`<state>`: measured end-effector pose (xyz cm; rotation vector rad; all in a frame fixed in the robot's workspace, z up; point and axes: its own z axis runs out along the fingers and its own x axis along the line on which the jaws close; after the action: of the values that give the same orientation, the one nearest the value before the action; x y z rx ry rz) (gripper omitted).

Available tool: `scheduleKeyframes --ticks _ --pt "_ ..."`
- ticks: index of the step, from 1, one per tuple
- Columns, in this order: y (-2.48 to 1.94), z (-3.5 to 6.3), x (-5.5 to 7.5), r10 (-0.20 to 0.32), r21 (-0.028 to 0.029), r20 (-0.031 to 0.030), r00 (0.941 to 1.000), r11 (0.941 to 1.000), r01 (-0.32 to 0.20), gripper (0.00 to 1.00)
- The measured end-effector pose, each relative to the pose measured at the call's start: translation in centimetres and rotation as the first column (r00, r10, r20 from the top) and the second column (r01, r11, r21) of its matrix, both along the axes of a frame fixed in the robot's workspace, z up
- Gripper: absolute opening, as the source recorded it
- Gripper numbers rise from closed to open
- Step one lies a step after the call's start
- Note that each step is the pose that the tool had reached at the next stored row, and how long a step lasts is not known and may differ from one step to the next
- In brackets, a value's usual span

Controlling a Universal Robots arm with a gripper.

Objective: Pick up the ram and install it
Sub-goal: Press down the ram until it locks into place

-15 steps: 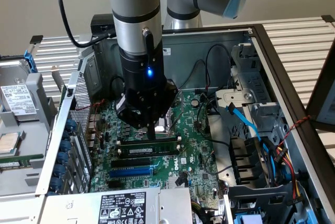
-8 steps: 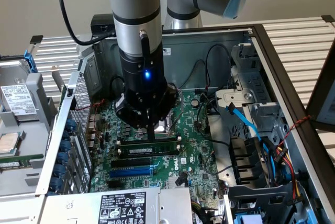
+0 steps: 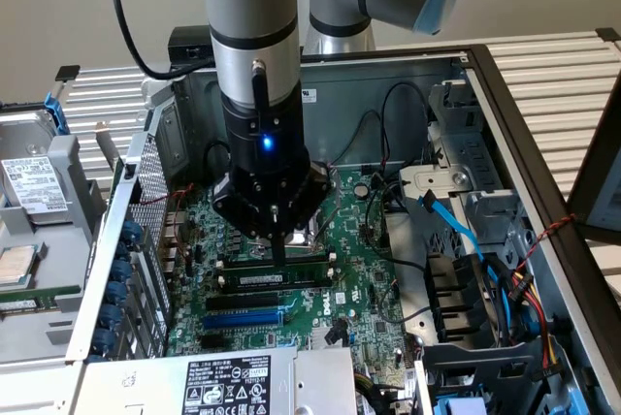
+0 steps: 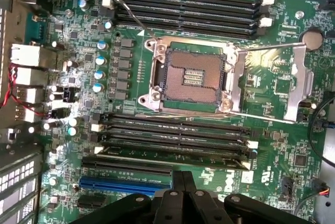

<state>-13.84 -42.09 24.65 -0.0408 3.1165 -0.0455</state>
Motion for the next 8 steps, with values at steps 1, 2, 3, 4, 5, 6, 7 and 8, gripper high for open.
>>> scheduleKeyframes --ticks 1,2,3,4,5,6,7,8 --pt "0.00 -0.02 0.01 -0.018 0.0000 0.0000 0.9998 0.9998 0.018 0.11" --pt "0.00 -0.03 0.01 -0.036 0.0000 0.0000 0.9993 0.9993 0.036 0.11" --pt "0.00 -0.04 0.01 -0.054 0.0000 0.0001 0.9986 0.9986 0.054 0.11" --pt "0.00 -0.04 0.00 -0.071 0.0000 0.0000 0.9975 0.9975 0.071 0.11" --pt "0.00 -0.04 0.00 -0.086 0.0000 0.0000 0.9963 0.9963 0.086 0.11" --pt "0.00 -0.05 0.00 -0.094 0.0001 0.0001 0.9956 0.9956 0.094 0.11" --pt "0.00 -0.05 0.01 -0.094 0.0000 0.0001 0.9956 0.9956 0.094 0.11" --pt "0.00 -0.05 0.01 -0.094 0.0001 0.0001 0.9956 0.9956 0.094 0.11"
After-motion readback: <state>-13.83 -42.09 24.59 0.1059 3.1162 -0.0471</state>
